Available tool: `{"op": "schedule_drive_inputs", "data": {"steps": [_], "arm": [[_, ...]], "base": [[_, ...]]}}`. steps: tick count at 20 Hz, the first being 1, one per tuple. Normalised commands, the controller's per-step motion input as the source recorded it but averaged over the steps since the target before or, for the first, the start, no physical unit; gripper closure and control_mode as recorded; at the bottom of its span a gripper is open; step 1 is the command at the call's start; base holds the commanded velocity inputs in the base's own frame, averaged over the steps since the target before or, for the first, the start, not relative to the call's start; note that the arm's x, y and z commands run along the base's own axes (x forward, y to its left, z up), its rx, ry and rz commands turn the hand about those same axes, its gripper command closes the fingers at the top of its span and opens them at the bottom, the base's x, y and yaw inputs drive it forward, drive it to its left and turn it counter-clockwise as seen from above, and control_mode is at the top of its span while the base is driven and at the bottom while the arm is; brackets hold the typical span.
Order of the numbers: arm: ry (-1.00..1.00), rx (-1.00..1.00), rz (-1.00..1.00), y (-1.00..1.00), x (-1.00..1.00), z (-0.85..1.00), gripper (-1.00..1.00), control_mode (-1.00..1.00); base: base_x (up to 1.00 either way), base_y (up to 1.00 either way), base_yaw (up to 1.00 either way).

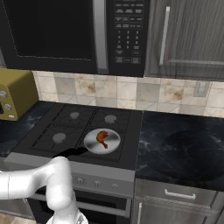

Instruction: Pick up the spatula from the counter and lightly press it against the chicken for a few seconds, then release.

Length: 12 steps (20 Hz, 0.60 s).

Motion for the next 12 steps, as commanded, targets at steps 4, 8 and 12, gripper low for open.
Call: {"op": "schedule_drive_inputs", "data": {"steps": [4,8,12], "arm": [[-0.02,0.0,0.0,-0.66,-0.49,0.21,1.0,-1.0],[-0.03,0.01,0.0,-0.7,-0.45,0.32,1.0,-1.0],[-0.06,0.02,0.03,-0.75,-0.37,0.48,1.0,-1.0]], "base": [[0.0,0.0,0.0],[0.0,0.0,0.0],[0.0,0.0,0.0]]}}
